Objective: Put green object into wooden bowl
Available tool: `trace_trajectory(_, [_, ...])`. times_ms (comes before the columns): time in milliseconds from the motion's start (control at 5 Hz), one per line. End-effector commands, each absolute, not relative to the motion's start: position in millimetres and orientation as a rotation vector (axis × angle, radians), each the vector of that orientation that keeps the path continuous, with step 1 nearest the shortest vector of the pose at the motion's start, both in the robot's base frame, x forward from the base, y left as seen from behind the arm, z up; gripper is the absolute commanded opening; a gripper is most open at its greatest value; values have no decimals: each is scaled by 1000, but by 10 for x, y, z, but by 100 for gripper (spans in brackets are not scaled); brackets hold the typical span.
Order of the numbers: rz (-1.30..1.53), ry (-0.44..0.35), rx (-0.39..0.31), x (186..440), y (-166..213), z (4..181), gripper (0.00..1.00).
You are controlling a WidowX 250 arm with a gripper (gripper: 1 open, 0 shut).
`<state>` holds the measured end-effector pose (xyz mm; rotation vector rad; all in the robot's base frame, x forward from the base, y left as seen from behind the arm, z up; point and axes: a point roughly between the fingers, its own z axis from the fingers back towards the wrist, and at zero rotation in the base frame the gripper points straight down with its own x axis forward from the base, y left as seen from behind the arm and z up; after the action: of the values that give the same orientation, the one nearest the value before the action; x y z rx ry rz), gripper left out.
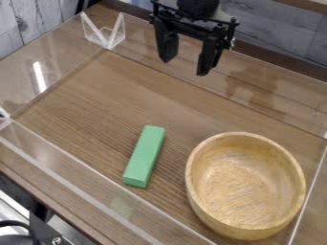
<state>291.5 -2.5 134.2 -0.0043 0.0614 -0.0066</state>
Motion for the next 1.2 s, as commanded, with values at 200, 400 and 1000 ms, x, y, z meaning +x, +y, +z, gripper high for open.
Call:
trace_trajectory(200, [-59,88,-10,2718,-10,1058,100])
trace_trajectory(400, [-112,73,-6,2587,41,869,100])
trace_trajectory(1000, [63,4,3,2149,83,785,100])
